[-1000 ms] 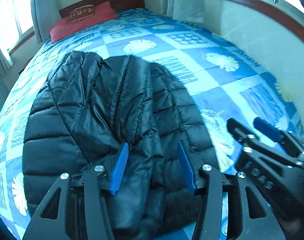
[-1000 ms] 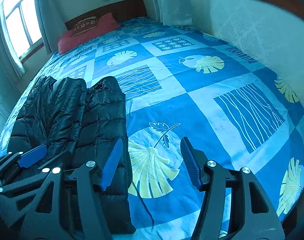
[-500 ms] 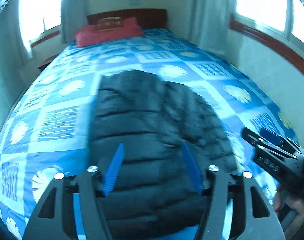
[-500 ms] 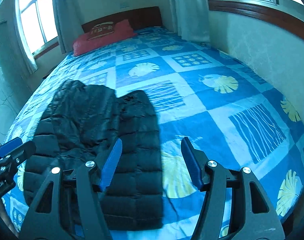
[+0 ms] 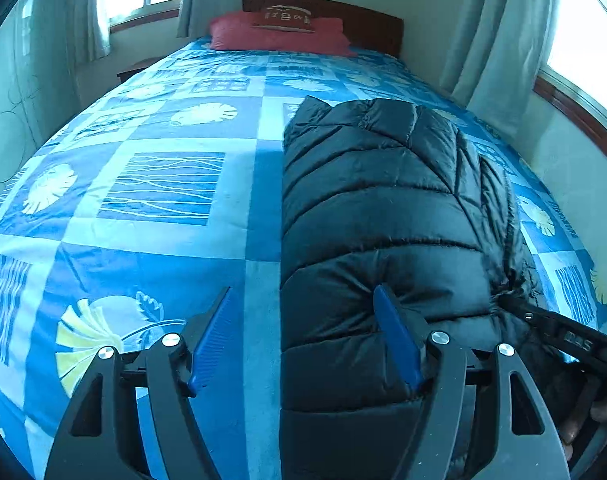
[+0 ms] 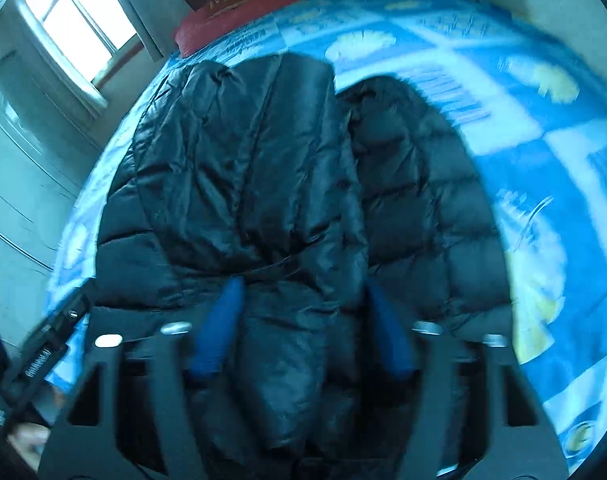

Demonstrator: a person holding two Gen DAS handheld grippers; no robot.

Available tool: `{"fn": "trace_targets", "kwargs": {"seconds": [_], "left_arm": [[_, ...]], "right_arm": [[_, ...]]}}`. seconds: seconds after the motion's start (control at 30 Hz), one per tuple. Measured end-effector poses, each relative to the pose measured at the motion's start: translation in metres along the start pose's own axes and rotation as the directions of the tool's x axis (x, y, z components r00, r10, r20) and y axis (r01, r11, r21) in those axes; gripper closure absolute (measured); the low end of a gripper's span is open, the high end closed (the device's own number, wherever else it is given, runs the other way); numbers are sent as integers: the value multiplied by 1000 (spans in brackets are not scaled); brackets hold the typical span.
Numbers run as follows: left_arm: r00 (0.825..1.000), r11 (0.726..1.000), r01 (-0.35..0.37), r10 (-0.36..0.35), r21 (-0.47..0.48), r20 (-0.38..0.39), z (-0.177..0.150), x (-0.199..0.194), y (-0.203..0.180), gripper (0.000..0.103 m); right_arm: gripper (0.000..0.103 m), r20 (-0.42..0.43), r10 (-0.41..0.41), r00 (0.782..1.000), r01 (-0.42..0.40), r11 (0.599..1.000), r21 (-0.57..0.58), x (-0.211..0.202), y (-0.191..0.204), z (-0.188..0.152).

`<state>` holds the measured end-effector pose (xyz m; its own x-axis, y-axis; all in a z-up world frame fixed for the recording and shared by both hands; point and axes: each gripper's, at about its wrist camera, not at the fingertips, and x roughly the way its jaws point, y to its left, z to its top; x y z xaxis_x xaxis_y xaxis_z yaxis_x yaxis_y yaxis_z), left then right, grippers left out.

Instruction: Fold large clothes

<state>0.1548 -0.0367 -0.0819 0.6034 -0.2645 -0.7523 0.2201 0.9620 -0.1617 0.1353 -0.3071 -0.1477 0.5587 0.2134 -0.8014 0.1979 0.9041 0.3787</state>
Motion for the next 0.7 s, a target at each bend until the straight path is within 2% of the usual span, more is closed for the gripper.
{"fn": "trace_targets", "kwargs": {"seconds": [0.03, 0.13, 0.23, 0.37, 0.47, 0.57, 0.7], "left_arm": [[1000, 1000, 5, -5, 3, 1, 1, -1, -1, 33], [999, 999, 47, -47, 20, 11, 6, -9, -6, 33], [996, 995, 90, -90, 46, 12, 7, -12, -21, 33], [995, 990, 93, -89, 106, -43, 3, 13, -46, 33], [993, 988, 72, -59, 139, -98, -3, 40, -59, 33], [993, 983, 43, -22, 178, -116, -10, 60, -67, 33], [990, 985, 39, -16, 166, -139, -11, 73, -64, 33]], "right_arm": [[75, 18, -7, 1000, 7, 1000, -17, -3, 1, 0], [85, 108, -59, 992, 63, 997, -39, -24, 2, 5], [86, 158, -121, 980, 130, 991, -43, -38, -11, 14], [86, 134, -178, 975, 184, 982, -41, -26, -34, 11], [84, 114, -189, 975, 196, 979, -57, -6, -47, 6], [83, 103, -172, 980, 178, 983, -51, 8, -62, 1], [82, 105, -166, 981, 170, 985, -39, 10, -64, 0]]}}
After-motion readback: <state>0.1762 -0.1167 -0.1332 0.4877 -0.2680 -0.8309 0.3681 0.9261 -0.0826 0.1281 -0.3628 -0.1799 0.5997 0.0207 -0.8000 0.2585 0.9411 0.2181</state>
